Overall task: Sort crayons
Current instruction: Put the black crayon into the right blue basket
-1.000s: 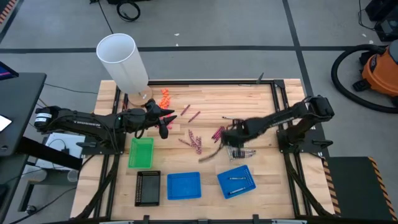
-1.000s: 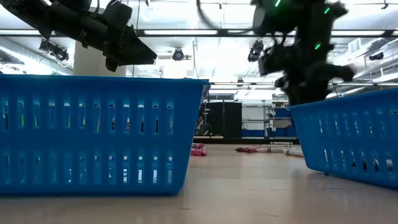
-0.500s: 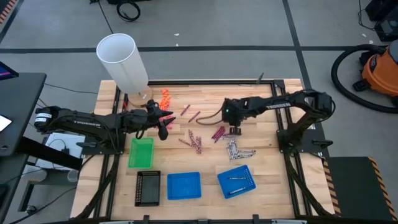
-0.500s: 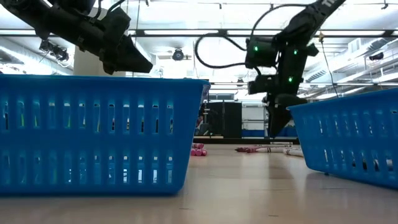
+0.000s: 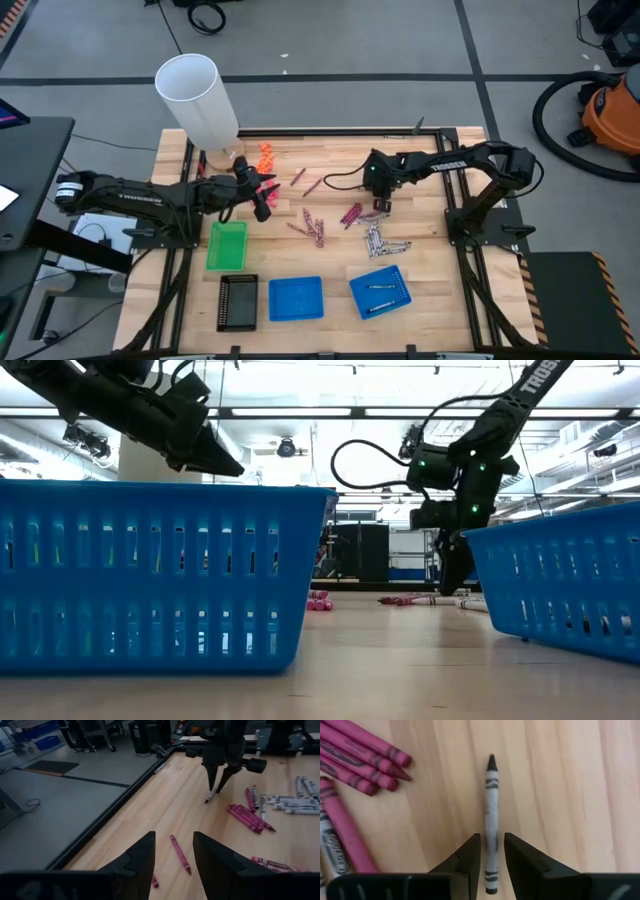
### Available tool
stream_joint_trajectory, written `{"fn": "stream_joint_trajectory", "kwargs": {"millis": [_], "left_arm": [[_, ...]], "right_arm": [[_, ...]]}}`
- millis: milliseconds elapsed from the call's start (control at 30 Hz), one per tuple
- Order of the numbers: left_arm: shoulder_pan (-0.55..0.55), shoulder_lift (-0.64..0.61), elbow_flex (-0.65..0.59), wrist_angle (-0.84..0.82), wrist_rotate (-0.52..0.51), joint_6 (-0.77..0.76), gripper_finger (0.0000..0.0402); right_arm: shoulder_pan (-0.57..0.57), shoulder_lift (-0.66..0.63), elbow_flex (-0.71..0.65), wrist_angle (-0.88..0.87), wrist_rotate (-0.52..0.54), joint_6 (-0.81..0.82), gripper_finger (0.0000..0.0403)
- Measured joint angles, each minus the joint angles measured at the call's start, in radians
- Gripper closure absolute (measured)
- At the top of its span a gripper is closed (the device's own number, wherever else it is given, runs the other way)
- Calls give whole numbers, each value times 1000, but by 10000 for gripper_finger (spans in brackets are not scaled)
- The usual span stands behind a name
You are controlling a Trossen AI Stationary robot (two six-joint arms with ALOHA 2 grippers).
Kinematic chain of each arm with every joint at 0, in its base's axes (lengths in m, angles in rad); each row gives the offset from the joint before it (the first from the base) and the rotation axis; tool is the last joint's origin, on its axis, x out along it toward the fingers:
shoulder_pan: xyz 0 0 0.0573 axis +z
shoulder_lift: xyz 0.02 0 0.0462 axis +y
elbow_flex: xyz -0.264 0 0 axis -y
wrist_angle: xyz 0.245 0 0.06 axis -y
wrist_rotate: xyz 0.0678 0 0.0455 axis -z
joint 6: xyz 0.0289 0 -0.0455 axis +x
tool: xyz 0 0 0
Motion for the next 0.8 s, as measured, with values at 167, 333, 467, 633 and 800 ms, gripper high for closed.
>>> {"fn": "stream_joint_trajectory", "kwargs": {"millis": [167,333,467,633,800], "left_arm": [[19,0,0,1,-1,1,259],[15,0,0,15,-1,22,259],[6,0,0,32,-1,32,259],[-2,-1,17,15,0,28,259],[-11,-1,46,-61,0,26,259]], "right_arm": [[-10,-3,-13,9,-7,1,332],[-8,-4,-13,6,-4,-1,382],[-8,-4,-13,8,-2,12,385],[1,-19,26,-69,12,56,366],[87,-72,106,-213,7,118,364]]}}
